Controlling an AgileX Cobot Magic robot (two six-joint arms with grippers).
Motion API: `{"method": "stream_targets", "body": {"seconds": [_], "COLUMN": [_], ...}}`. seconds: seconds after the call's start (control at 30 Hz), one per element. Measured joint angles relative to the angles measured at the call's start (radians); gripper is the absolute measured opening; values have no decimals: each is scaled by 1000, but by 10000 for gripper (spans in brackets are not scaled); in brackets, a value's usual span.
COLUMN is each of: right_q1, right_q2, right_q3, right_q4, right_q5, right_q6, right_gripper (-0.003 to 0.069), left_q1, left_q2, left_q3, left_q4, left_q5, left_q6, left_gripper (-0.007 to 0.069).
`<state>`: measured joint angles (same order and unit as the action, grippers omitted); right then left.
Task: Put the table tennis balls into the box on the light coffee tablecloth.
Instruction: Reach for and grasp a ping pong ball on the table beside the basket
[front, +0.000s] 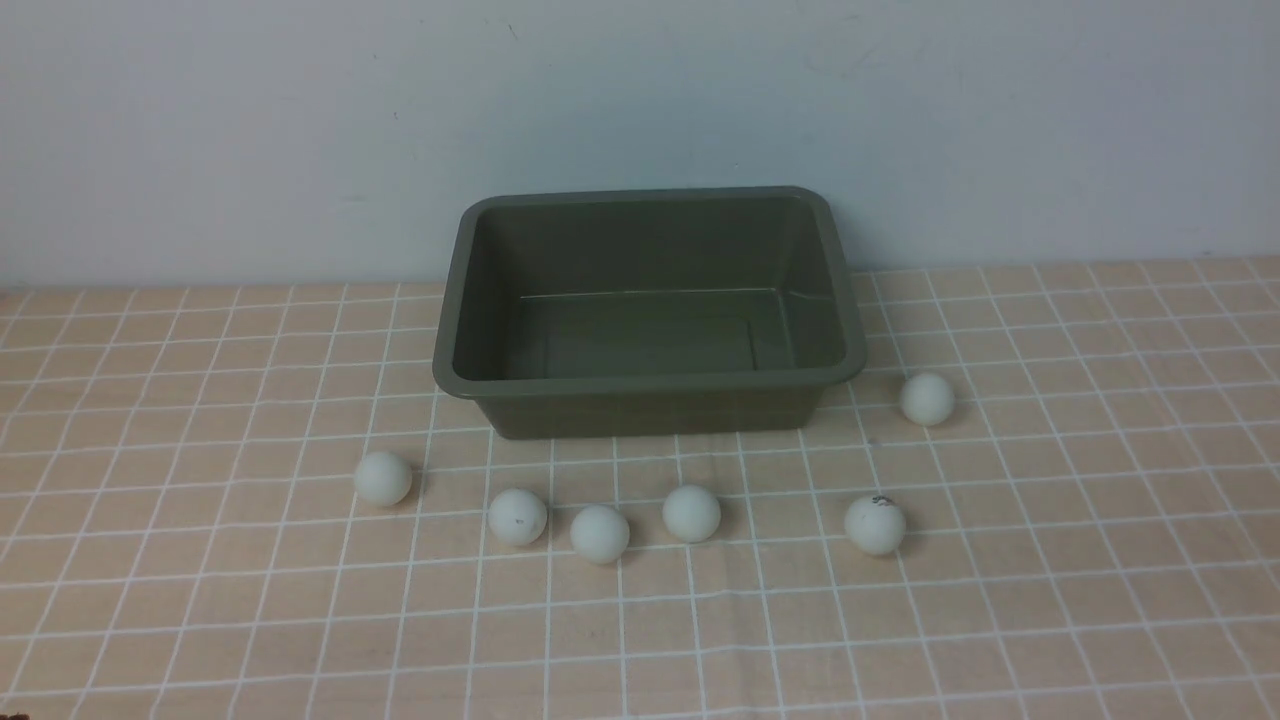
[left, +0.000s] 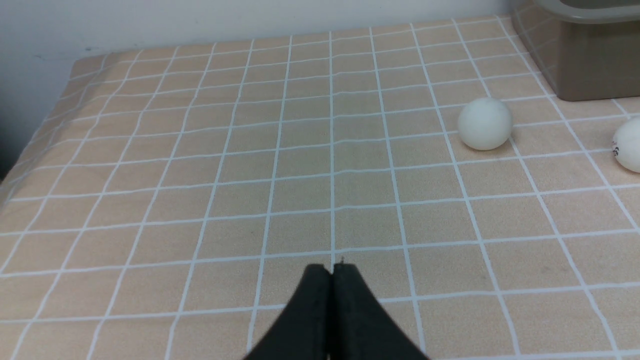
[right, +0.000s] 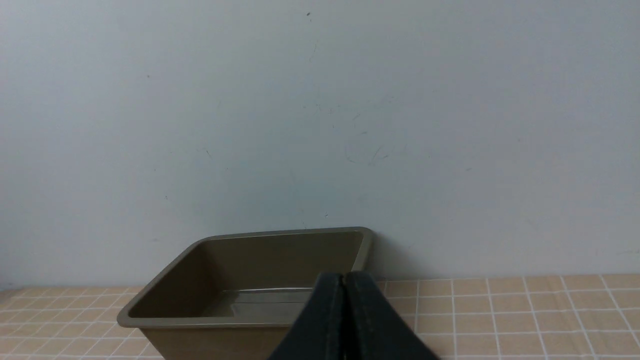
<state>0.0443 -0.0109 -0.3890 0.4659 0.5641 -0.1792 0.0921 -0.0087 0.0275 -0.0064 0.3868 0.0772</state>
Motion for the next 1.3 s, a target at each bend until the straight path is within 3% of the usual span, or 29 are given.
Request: {"method": "stream_targets", "body": {"seconds": [0.43,0.57,0.7,0.9,1.1,1.3], "right_q1": [0,0,0,0,0,0], "right_q2": [0,0,0,0,-1,-1], "right_q3": [0,0,0,0,0,0], "right_q4": [2,2,2,2,1,-2], "right_q5": [6,15,54,126,154,164], "right_q6": [0,0,0,0,0,-6], "right_gripper": [-18,-18,-18,-18,-18,-18], "left_q1": [0,0,0,0,0,0], "left_q2": [0,0,0,0,0,2], "left_q3": [0,2,2,2,1,-141], "left_q4": [1,-140,-373,-613,-662,-643], "left_q5": [-4,-70,-171,-280,-310,-79], "left_q6": [-1,-70,-153,-168,-142,39], "left_gripper": [-69,-69,-69,-69,-69,-69]}}
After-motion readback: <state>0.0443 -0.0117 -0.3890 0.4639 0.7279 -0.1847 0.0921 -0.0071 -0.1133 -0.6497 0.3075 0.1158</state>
